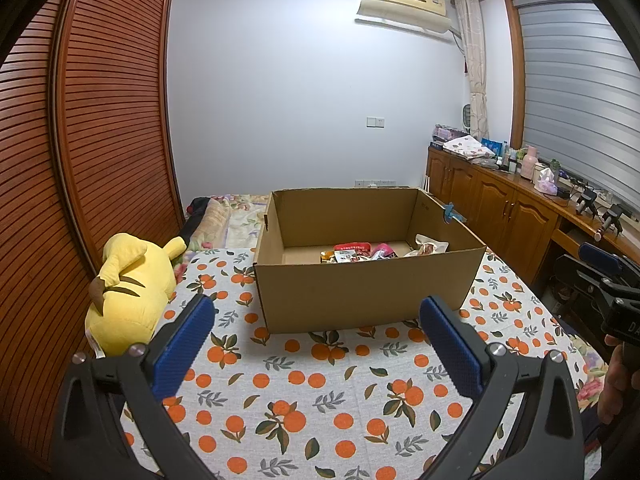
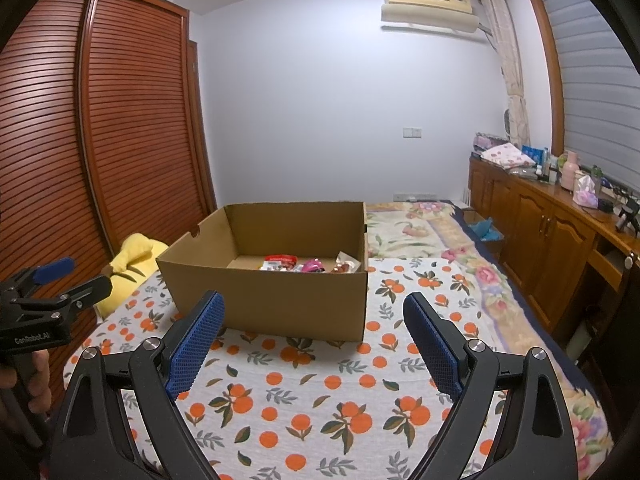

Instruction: Organize snacks

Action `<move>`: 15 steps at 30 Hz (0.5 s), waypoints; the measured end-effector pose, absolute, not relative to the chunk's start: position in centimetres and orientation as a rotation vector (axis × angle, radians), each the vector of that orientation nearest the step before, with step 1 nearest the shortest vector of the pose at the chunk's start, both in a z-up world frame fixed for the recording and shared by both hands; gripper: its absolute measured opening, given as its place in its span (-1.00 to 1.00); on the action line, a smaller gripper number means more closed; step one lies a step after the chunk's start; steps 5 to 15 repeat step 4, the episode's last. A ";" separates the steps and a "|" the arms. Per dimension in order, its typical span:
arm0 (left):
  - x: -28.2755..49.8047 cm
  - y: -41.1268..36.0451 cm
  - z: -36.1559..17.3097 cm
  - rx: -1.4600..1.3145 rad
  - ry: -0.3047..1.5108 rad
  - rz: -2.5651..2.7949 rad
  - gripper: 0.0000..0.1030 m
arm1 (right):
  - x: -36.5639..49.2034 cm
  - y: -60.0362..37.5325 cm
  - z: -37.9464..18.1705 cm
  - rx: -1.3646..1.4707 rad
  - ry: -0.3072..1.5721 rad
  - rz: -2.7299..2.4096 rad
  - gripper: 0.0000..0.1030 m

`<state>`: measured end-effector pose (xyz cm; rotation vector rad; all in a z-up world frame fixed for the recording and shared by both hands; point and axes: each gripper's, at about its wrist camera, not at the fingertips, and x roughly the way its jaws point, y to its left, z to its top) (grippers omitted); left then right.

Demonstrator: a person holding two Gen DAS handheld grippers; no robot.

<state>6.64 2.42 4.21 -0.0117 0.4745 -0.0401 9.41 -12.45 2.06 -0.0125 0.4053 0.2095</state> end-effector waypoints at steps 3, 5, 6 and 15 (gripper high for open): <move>6.7 2.4 4.2 -0.014 0.474 -0.040 1.00 | 9.4 -12.6 2.1 -0.011 0.406 0.208 0.80; 6.6 2.4 4.2 -0.014 0.473 -0.041 1.00 | 9.4 -12.6 2.1 -0.011 0.406 0.208 0.80; 6.6 2.4 4.2 -0.014 0.473 -0.041 1.00 | 9.4 -12.6 2.1 -0.011 0.406 0.208 0.80; 6.6 2.4 4.2 -0.014 0.473 -0.041 1.00 | 9.4 -12.6 2.1 -0.011 0.406 0.208 0.80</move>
